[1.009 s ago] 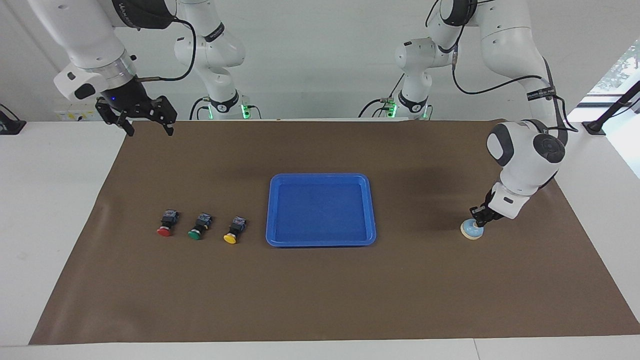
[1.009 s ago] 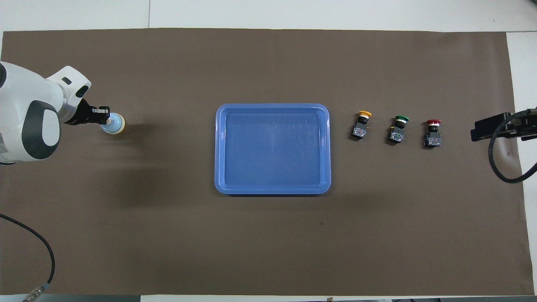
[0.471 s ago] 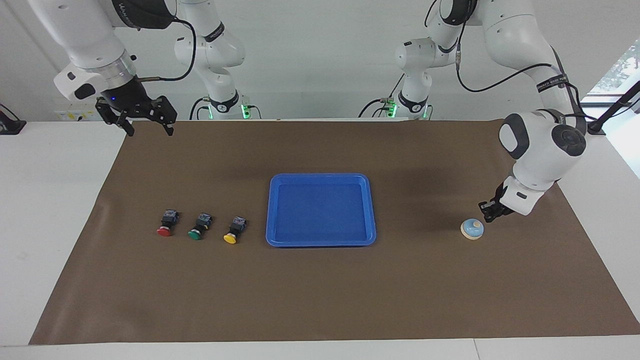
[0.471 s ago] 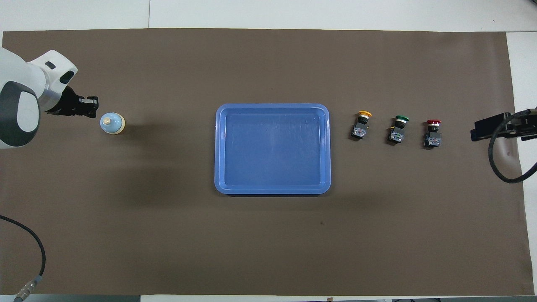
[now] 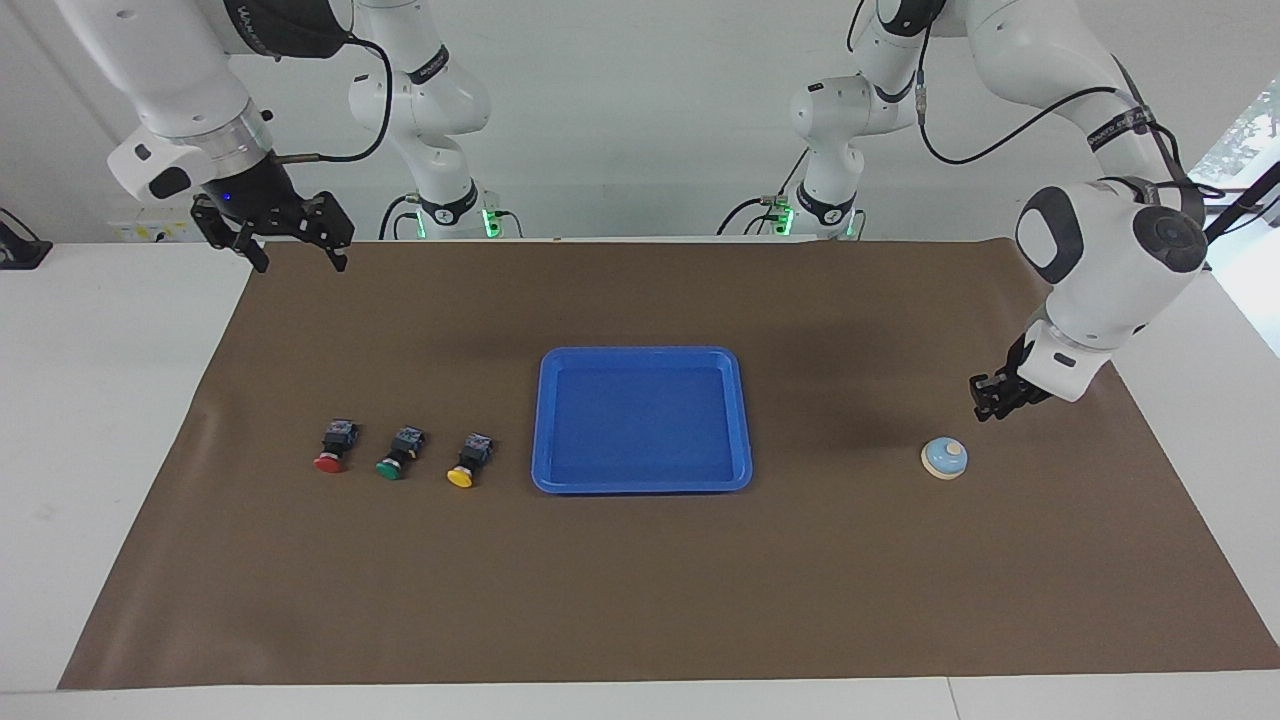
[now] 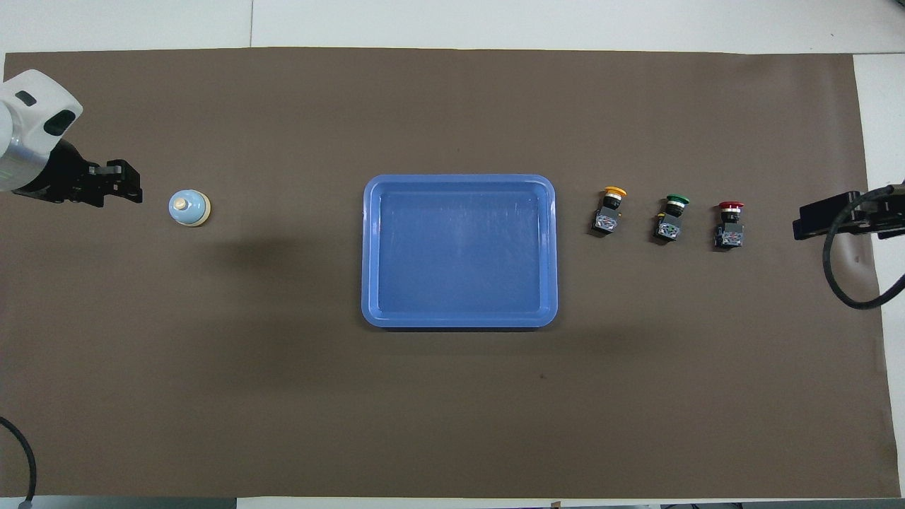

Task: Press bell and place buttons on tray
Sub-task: 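Lift the left gripper off the bell and retract it, then grasp the yellow-capped button with the right gripper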

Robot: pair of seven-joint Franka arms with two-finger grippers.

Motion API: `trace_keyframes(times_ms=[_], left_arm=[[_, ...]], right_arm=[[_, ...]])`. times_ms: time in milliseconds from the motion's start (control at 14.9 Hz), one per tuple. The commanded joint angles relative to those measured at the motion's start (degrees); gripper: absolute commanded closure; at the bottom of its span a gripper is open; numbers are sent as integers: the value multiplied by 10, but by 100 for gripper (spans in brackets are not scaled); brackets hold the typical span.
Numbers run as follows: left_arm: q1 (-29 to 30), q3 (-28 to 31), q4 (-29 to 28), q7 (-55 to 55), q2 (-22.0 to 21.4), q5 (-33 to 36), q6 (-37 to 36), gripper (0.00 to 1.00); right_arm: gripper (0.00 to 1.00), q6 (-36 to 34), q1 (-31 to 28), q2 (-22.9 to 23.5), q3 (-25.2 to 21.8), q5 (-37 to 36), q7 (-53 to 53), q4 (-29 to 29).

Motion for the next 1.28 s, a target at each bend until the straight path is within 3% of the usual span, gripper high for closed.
trace_keyframes(times_ms=[0, 269, 538, 1009, 1210], left_arm=[[-1, 0, -10, 9, -61, 7, -48, 0], [-7, 0, -21, 13, -104, 7, -95, 0], [-6, 1, -18, 8, -102, 7, -89, 0], [-5, 0, -18, 11, -104, -4, -114, 0], [-7, -1, -17, 12, -104, -5, -122, 0]], right_arm=[[0, 0, 3, -12, 1, -9, -6, -23], [0, 51, 26, -30, 4, -9, 40, -78], [0, 123, 59, -34, 4, -9, 100, -143], [0, 273, 102, 82, 5, -9, 191, -160], [0, 366, 107, 105, 4, -9, 202, -201]])
